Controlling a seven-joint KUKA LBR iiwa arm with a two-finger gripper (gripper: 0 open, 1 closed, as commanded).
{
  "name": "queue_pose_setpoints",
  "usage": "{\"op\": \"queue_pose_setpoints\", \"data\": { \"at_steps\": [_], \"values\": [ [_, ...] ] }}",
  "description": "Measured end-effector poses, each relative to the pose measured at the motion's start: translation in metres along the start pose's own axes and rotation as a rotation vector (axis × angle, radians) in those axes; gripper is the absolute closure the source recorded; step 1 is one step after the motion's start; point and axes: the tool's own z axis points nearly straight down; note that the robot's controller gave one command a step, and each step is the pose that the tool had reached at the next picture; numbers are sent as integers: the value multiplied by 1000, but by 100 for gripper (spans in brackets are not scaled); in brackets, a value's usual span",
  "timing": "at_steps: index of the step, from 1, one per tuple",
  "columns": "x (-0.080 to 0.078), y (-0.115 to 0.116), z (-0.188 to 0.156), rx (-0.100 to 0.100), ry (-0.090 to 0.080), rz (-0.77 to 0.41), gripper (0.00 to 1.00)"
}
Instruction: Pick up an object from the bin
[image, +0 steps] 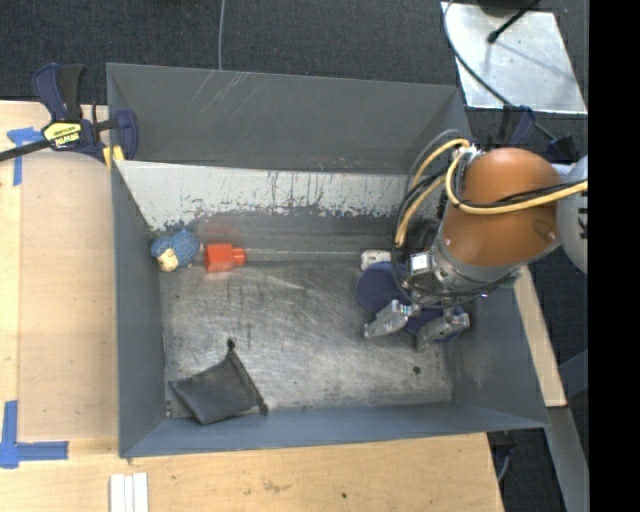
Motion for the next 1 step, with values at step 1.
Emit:
{"op": "queue_pose_setpoints", "data": {
  "at_steps": [1],
  "values": [
    [-1,-8,2,-29,-3,-81,0]
  ]
}}
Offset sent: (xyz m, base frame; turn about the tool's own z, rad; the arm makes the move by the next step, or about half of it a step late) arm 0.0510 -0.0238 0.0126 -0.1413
